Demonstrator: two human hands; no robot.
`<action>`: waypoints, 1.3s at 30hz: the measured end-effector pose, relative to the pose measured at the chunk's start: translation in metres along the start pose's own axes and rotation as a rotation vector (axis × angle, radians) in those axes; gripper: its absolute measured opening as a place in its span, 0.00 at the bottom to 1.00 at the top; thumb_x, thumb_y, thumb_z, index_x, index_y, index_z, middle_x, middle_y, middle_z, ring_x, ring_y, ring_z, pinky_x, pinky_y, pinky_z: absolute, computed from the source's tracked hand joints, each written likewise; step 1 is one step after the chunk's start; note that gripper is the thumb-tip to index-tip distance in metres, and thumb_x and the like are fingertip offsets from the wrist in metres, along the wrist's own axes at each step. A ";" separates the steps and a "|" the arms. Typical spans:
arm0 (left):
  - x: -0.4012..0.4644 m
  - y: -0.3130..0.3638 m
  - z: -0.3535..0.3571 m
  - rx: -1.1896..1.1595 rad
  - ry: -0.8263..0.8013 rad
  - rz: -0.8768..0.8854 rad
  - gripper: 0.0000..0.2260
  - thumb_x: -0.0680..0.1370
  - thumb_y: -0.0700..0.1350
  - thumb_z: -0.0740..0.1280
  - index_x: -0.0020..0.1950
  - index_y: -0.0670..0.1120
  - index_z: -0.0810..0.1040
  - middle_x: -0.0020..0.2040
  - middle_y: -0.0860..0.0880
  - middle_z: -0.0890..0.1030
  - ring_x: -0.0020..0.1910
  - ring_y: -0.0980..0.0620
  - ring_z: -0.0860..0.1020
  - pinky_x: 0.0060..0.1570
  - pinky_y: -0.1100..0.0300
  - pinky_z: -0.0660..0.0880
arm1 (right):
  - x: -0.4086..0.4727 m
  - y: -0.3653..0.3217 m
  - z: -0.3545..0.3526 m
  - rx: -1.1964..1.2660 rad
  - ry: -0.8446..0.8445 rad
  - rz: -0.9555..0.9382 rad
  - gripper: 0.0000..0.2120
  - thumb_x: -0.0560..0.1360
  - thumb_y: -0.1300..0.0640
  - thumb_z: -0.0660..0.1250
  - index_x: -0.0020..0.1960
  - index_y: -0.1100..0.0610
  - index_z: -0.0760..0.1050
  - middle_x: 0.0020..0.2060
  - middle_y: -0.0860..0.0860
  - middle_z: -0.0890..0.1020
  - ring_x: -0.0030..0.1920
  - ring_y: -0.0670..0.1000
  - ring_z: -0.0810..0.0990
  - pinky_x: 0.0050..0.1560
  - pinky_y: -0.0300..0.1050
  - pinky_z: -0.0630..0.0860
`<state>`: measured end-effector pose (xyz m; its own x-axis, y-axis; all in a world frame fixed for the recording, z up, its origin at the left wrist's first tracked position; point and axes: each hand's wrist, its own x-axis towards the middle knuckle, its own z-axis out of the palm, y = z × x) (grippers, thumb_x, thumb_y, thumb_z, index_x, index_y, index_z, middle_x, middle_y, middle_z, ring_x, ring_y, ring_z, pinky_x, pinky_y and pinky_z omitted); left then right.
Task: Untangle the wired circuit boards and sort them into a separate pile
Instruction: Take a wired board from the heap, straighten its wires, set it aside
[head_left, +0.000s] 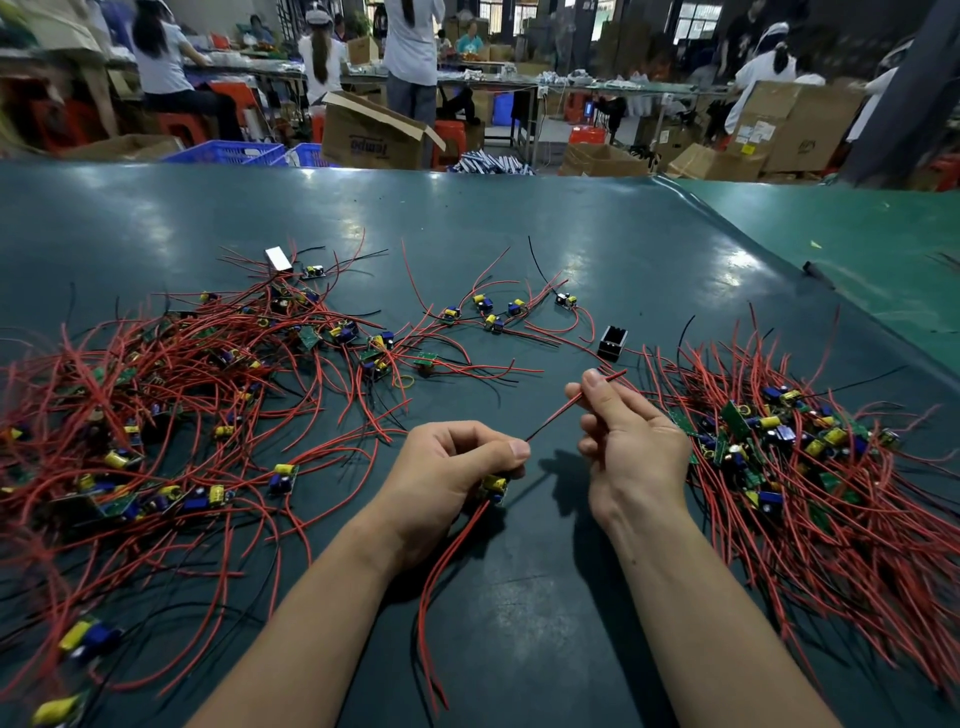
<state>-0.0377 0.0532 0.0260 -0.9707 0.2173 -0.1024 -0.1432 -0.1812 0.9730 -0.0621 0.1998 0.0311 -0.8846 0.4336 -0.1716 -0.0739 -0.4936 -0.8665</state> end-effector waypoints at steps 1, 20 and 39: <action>0.000 -0.001 0.000 0.007 -0.003 0.008 0.03 0.66 0.44 0.75 0.32 0.47 0.84 0.34 0.47 0.81 0.36 0.51 0.76 0.36 0.64 0.72 | 0.000 0.000 0.000 0.006 0.011 -0.019 0.05 0.73 0.63 0.73 0.39 0.59 0.82 0.33 0.54 0.85 0.25 0.44 0.71 0.21 0.34 0.65; -0.001 0.001 0.000 -0.083 -0.057 0.012 0.06 0.64 0.40 0.71 0.26 0.45 0.81 0.29 0.48 0.80 0.29 0.56 0.78 0.30 0.70 0.71 | 0.006 0.004 -0.013 -0.616 0.041 -0.713 0.06 0.80 0.56 0.65 0.44 0.52 0.77 0.24 0.45 0.77 0.23 0.44 0.76 0.29 0.46 0.76; 0.004 0.008 -0.003 -0.369 0.181 0.038 0.05 0.73 0.41 0.68 0.42 0.39 0.80 0.42 0.41 0.85 0.34 0.49 0.82 0.32 0.60 0.78 | -0.028 0.008 0.005 -0.527 -0.824 0.187 0.15 0.79 0.54 0.66 0.34 0.53 0.79 0.22 0.48 0.72 0.19 0.43 0.65 0.18 0.32 0.60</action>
<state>-0.0433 0.0499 0.0323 -0.9901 0.0380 -0.1348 -0.1346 -0.5246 0.8407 -0.0401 0.1804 0.0316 -0.9191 -0.3751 -0.1207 0.1368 -0.0165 -0.9905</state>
